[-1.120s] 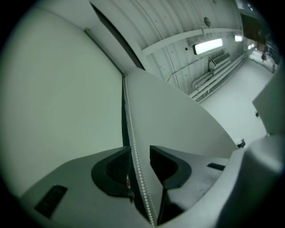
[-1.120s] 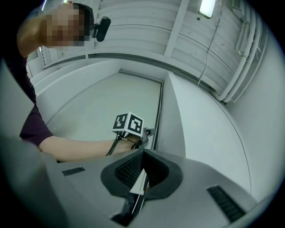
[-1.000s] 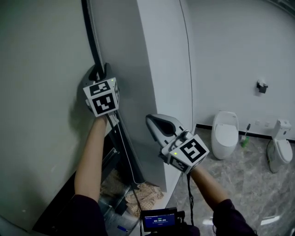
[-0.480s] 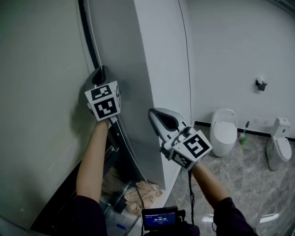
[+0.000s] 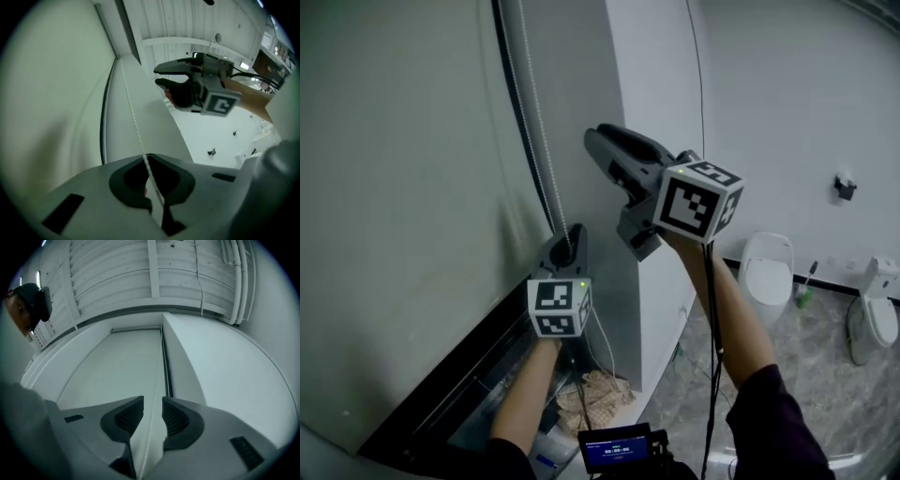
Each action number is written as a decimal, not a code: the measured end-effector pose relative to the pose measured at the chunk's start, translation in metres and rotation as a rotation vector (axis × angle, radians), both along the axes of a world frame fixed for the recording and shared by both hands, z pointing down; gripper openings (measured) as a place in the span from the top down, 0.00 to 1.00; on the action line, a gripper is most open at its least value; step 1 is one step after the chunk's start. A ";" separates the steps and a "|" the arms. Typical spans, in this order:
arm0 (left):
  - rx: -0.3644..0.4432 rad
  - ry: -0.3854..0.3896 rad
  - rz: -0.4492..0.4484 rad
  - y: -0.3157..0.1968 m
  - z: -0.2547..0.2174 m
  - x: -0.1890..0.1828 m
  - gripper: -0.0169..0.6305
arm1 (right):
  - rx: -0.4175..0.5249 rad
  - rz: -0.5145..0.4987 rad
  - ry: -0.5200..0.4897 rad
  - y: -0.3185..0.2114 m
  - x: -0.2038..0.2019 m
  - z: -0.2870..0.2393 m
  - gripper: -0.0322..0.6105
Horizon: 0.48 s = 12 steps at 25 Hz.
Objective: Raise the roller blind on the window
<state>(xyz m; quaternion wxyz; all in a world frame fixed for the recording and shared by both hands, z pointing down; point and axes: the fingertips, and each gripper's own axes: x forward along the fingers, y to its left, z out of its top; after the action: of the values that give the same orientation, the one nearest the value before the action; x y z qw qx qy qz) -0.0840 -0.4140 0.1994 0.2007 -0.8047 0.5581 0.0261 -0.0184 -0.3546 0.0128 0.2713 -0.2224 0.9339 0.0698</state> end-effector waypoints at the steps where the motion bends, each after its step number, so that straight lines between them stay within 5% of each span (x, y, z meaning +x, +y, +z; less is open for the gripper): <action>1: -0.007 0.034 0.002 0.002 0.016 -0.009 0.96 | 0.007 -0.009 0.029 -0.002 -0.015 -0.003 0.78; 6: 0.073 0.074 0.027 0.029 0.000 -0.016 0.96 | 0.003 0.086 0.103 -0.032 -0.062 -0.007 0.72; 12: 0.146 0.006 0.036 0.065 -0.012 0.011 0.96 | -0.016 0.011 0.090 -0.021 -0.083 -0.019 0.72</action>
<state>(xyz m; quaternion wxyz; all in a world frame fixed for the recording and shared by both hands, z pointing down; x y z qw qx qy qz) -0.0735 -0.3493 0.1872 0.2567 -0.7978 0.5407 0.0728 -0.1012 -0.3760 -0.0064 0.2269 -0.2263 0.9444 0.0740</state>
